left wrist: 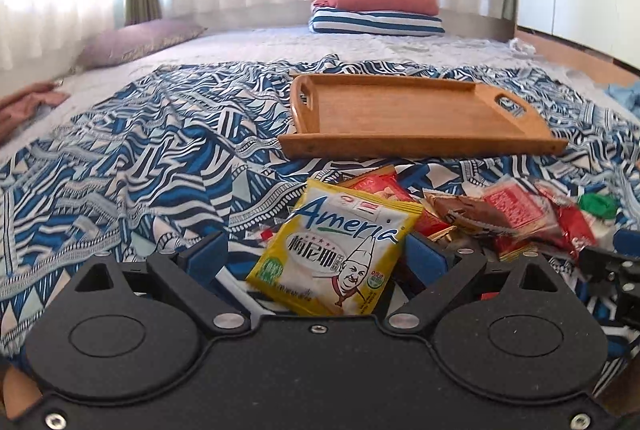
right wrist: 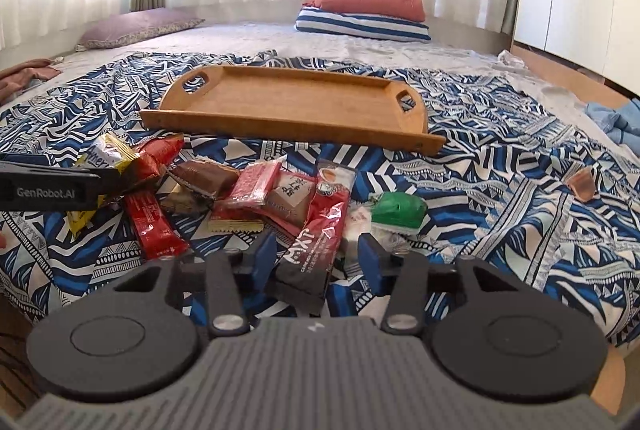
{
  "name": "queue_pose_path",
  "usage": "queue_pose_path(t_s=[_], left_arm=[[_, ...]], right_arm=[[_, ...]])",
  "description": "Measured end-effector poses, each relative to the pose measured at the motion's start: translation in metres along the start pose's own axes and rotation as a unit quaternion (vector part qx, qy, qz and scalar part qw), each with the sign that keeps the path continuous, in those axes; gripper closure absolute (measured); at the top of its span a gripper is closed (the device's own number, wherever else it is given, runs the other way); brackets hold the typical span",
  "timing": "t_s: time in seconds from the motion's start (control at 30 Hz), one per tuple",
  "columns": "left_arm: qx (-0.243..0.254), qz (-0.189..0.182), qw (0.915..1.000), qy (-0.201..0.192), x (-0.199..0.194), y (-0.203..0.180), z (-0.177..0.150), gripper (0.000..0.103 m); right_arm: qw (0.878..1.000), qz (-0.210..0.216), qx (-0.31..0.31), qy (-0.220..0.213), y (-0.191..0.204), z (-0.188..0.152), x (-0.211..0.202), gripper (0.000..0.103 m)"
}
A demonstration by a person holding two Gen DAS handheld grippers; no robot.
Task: Organize snacks
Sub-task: 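Lower the left tool onto the yellow Ameria packet while the right tool approaches the red MXT bar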
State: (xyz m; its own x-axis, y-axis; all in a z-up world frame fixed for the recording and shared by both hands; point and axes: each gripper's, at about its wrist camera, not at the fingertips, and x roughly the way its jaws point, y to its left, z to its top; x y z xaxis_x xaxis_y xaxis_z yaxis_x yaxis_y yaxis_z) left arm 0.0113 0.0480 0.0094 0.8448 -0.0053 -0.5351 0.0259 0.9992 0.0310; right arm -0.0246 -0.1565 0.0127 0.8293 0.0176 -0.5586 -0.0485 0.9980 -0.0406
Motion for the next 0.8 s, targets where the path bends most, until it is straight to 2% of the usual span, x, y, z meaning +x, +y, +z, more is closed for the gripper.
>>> queue_pose_path(t_s=[0.13, 0.33, 0.47, 0.57, 0.67, 0.8], left_arm=[[0.007, -0.009, 0.9999, 0.010, 0.009, -0.002, -0.001, 0.008], [-0.044, -0.034, 0.9978, 0.036, 0.019, 0.010, -0.003, 0.008], [-0.069, -0.041, 0.9954, 0.052, 0.015, 0.015, -0.003, 0.019], [-0.075, -0.053, 0.9938, 0.062, 0.005, 0.015, -0.004, 0.020], [-0.082, -0.066, 0.9921, 0.068, -0.005, 0.014, -0.007, 0.020], [-0.066, -0.066, 0.9933, 0.068, -0.016, 0.006, -0.012, 0.014]], right_arm=[[1.000, -0.001, 0.007, 0.004, -0.002, -0.001, 0.003, 0.045], [1.000, 0.001, 0.006, 0.005, -0.001, -0.001, 0.006, 0.045], [1.000, 0.002, 0.007, 0.007, 0.001, -0.002, 0.007, 0.045], [1.000, 0.002, 0.008, 0.010, 0.001, -0.002, 0.008, 0.045], [1.000, 0.003, 0.012, 0.012, 0.001, -0.002, 0.010, 0.045], [1.000, 0.002, 0.013, 0.011, 0.001, -0.002, 0.009, 0.045]])
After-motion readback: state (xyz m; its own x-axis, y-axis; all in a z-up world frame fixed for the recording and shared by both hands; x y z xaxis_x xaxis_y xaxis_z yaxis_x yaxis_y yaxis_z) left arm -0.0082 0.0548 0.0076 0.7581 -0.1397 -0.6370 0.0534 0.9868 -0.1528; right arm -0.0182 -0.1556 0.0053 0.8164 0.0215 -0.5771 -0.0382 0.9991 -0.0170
